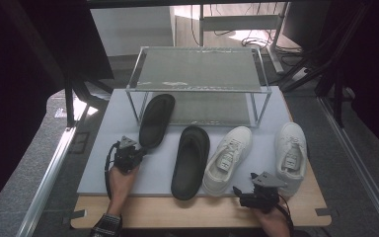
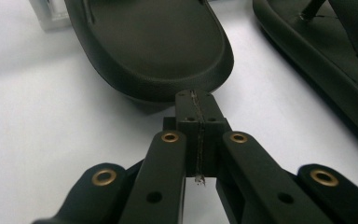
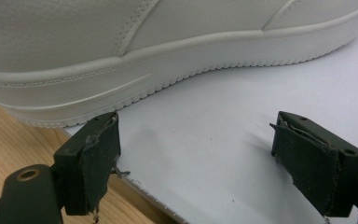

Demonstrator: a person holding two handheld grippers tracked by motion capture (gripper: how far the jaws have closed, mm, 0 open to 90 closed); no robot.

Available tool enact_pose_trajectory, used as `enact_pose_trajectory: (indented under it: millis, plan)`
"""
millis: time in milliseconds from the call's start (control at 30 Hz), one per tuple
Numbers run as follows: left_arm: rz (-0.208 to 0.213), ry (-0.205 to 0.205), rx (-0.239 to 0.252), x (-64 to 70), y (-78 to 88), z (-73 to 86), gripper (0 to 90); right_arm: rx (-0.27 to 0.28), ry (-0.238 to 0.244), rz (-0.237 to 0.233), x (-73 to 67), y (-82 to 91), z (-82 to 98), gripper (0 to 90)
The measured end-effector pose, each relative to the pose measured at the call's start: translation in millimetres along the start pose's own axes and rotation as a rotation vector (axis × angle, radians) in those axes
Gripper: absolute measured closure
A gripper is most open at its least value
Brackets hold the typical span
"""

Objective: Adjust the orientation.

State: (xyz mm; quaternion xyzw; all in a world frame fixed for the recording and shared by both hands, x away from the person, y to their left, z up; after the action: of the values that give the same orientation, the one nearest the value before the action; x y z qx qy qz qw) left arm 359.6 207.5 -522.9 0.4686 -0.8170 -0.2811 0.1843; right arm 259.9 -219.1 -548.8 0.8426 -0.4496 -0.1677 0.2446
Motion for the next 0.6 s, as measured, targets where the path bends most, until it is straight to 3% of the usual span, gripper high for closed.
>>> enact_pose_trajectory:
  millis: [600]
  plan:
    - [-0.01,-0.007,-0.001,1.1,-27.6,-24.6,89.7,0.0,0.0,0.0,0.1,0.0,0.0,15.6]
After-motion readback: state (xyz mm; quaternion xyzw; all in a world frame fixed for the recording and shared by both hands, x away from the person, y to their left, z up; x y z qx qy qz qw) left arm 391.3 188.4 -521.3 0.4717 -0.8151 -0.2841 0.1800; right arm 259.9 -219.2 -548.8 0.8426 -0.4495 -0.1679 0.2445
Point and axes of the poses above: each handheld gripper's, and its own axes: y roughly backward along the jaws, z roughly out of its underside, x roughly to its right, the point moved 2 cm from there along -y, roughly forward along the jaws, and after that the axes turned 4 degrees about -y, right-handed, at the moved point
